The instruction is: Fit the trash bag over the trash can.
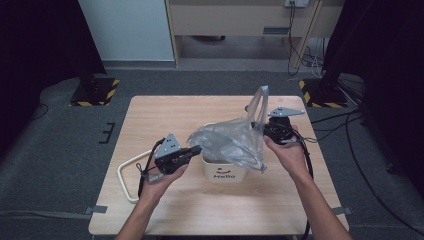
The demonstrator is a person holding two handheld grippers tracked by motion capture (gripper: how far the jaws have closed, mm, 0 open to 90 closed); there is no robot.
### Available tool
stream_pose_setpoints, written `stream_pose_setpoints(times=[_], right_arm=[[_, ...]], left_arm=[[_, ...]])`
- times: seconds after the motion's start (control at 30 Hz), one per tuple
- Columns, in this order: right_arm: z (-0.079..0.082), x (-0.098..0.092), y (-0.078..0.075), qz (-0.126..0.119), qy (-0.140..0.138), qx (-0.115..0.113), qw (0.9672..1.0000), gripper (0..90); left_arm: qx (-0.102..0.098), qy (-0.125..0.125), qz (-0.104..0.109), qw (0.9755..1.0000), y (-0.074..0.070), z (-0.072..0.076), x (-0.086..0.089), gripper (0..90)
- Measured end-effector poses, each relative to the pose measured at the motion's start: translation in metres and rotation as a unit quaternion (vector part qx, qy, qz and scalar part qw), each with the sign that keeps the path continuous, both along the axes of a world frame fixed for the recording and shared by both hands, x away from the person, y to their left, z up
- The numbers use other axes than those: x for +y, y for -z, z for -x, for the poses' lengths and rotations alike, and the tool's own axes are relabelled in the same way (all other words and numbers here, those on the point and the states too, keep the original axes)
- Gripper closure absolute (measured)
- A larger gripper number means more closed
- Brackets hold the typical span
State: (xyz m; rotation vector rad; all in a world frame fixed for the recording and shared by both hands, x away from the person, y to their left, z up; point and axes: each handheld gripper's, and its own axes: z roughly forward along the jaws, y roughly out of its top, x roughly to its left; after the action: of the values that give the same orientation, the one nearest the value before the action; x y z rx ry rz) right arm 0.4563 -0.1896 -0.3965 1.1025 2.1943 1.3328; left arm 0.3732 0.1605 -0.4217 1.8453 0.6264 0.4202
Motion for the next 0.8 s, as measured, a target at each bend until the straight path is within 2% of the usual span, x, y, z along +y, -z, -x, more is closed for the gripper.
stream_pose_setpoints(times=[0.3,0.43,0.5,0.53,0.63,0.73,0.8], right_arm=[[-0.011,-0.006,0.013,0.050,0.024,0.030,0.9980,90.0],[-0.014,-0.007,0.019,0.059,0.025,0.051,0.9967,90.0],[-0.016,-0.007,0.022,0.067,0.023,0.052,0.9961,90.0],[-0.016,-0.005,0.023,0.065,0.023,0.062,0.9957,90.0],[-0.017,-0.002,0.029,0.084,0.019,0.063,0.9943,90.0],[-0.018,0.000,0.035,0.091,0.014,0.068,0.9934,90.0],[-0.018,0.002,0.038,0.095,0.013,0.073,0.9927,90.0]], left_arm=[[0.006,0.007,-0.003,1.0000,0.009,0.012,0.008,90.0],[0.011,0.007,-0.006,0.9999,0.014,0.016,0.015,90.0],[0.015,0.008,-0.008,0.9998,0.017,0.018,0.017,90.0],[0.017,0.009,-0.009,0.9998,0.018,0.018,0.018,90.0],[0.017,0.008,-0.024,0.9995,0.023,0.021,0.017,90.0],[0.019,0.004,-0.031,0.9993,0.026,0.022,0.016,90.0],[0.024,0.003,-0.047,0.9986,0.029,0.022,0.014,90.0]])
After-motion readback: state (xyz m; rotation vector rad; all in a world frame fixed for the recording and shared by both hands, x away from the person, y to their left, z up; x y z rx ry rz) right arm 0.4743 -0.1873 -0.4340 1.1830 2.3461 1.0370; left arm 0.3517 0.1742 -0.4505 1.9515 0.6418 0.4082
